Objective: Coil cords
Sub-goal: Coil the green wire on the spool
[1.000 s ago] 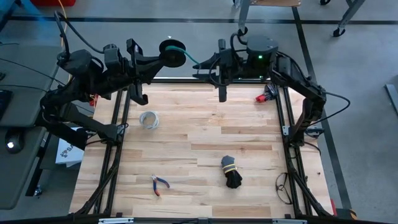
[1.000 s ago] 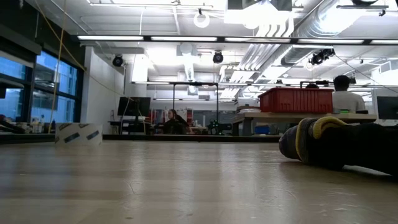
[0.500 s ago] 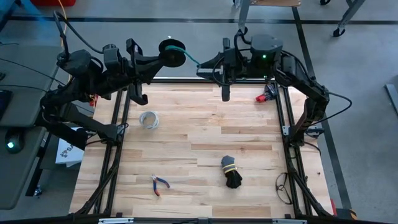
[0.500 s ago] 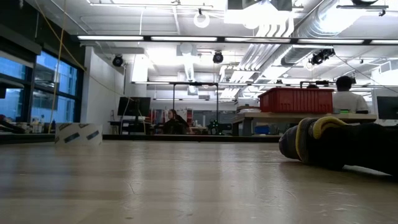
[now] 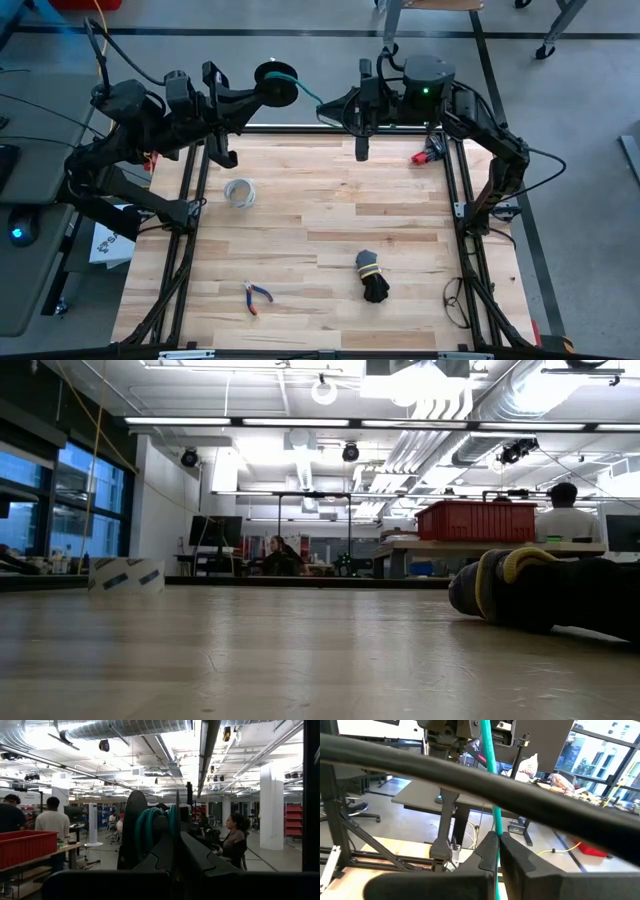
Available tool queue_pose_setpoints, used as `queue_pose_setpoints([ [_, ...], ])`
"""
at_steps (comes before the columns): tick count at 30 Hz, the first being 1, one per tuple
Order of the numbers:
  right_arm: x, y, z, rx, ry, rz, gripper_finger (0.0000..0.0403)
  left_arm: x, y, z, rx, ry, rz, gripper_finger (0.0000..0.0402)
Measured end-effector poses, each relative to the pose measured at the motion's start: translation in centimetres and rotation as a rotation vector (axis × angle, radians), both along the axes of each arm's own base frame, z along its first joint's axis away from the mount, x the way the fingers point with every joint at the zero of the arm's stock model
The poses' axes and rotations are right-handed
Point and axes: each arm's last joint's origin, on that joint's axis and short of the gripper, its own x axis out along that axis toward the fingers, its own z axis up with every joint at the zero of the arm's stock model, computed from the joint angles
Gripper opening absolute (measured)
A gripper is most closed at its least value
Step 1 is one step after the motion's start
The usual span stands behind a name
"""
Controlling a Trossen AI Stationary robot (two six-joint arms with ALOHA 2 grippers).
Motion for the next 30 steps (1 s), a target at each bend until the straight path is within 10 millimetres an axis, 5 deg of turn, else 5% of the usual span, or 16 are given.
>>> queue_pose_setpoints([
  [12, 1.4, 1.5, -0.4, 0.001, -0.02, 0.053, 0.0002, 0.1, 0.2, 0.2, -0.124, -0.061, -0.044, 0.0007],
  [19, 4.4, 3.1, -1.1, -0.032, -0.107, 0.108, 0.0, 0.6, 1.1, 0.9, -0.387, -0.232, -0.25, 0.0007],
  [30, 5.6, 3.3, -0.5, -0.049, -0.246, 0.149, 0.0, 3.3, 1.0, -0.2, -0.833, -0.239, -0.559, 0.0007],
])
